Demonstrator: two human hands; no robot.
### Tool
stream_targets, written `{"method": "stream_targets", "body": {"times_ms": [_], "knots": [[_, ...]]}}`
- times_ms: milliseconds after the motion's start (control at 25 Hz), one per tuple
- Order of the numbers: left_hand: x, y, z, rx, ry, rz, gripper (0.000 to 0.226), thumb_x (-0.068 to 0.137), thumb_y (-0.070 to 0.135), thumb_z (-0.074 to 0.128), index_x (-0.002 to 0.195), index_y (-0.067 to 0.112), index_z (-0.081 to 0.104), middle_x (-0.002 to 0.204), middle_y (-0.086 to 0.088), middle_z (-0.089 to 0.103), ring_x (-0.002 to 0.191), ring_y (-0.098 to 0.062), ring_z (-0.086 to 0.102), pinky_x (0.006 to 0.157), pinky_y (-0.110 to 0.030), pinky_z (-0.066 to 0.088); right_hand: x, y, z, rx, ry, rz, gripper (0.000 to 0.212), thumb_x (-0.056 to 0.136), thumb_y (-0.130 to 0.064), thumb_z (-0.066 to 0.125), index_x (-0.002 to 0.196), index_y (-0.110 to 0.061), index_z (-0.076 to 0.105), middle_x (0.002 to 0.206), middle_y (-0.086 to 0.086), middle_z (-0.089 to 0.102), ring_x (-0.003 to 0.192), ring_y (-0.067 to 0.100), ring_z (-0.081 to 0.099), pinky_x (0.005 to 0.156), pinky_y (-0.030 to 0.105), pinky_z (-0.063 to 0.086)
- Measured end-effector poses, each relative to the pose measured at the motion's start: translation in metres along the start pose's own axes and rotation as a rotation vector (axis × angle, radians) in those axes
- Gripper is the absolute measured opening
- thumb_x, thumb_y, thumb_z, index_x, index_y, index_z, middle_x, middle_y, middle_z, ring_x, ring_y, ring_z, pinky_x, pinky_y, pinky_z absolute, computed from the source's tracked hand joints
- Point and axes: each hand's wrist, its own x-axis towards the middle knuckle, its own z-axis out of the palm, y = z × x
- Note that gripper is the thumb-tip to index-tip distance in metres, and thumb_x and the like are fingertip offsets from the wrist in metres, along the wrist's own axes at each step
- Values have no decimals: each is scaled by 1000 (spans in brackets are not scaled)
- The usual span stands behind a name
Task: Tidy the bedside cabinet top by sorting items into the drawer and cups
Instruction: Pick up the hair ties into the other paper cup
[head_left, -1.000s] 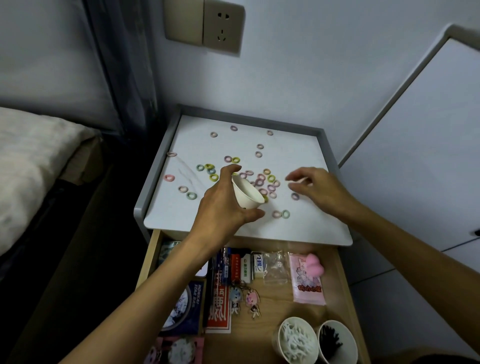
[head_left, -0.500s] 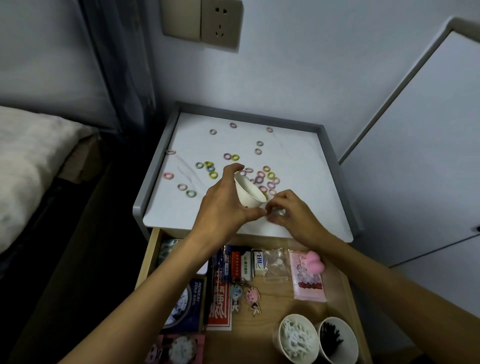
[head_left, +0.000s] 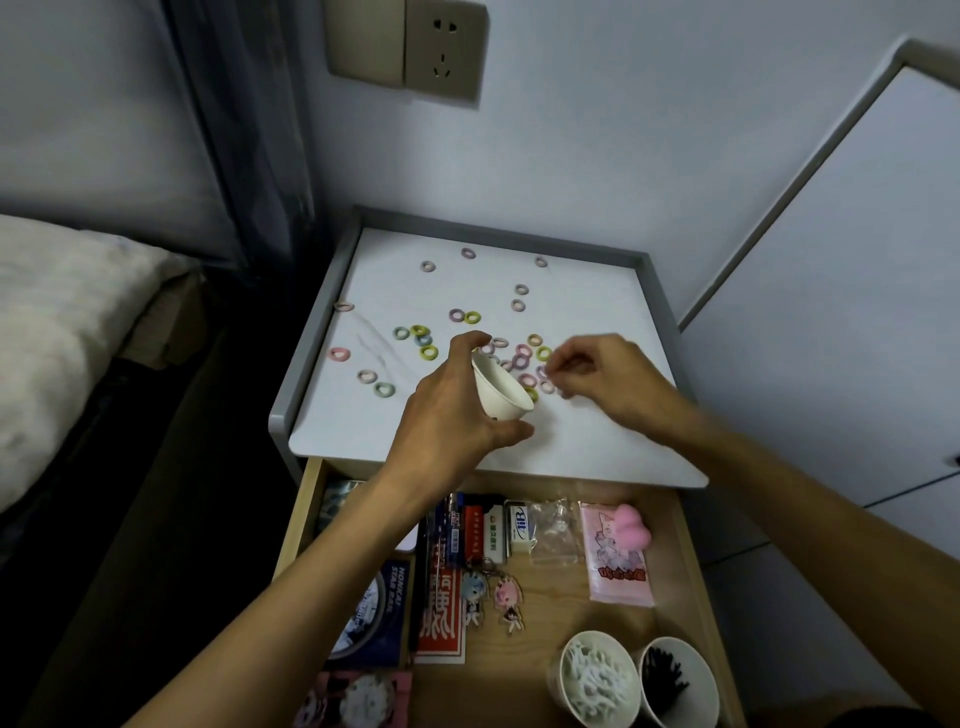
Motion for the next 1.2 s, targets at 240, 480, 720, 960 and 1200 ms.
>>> {"method": "stream_targets", "body": {"times_ms": [240, 480, 720, 960, 1200], "knots": [[1, 1, 0, -50, 16, 15, 91, 66, 29, 88, 139, 26, 33, 117, 5, 63, 100, -16, 63, 83, -32, 53, -2, -59, 6, 149, -246, -245, 23, 88, -3, 66, 108, -13, 70, 104, -3, 72, 99, 7, 68, 91, 26, 54], [0, -3, -9, -37, 68, -5, 95, 67, 28, 88, 142, 28, 30, 117, 5, 53, 98, -10, 49, 78, -21, 41, 30, -10, -2, 47, 122, -10, 18, 93, -7, 61, 103, -18, 71, 105, -1, 71, 95, 10, 67, 88, 26, 54], [3, -4, -13, -41, 90, 2, 93, 69, 28, 87, 142, 27, 30, 129, 0, 54, 98, -9, 46, 77, -18, 40, 50, 27, 27, -237, 101, 94, 32, 84, -16, 74, 116, -12, 68, 118, 8, 63, 91, 10, 52, 79, 21, 38], [4, -6, -12, -22, 86, -8, 93, 69, 29, 87, 142, 28, 30, 130, -1, 54, 99, -9, 45, 77, -20, 39, 57, 26, 39, -226, 131, 44, 12, 84, -7, 72, 95, -9, 76, 102, 8, 72, 86, 10, 59, 64, 6, 36], [4, -6, -13, -13, 93, -17, 93, 68, 29, 87, 142, 28, 30, 130, -2, 55, 98, -9, 46, 77, -21, 40, 45, -14, 13, -46, 167, -56, 12, 85, -10, 72, 95, -16, 75, 95, -4, 73, 84, 4, 65, 81, 17, 53]]}}
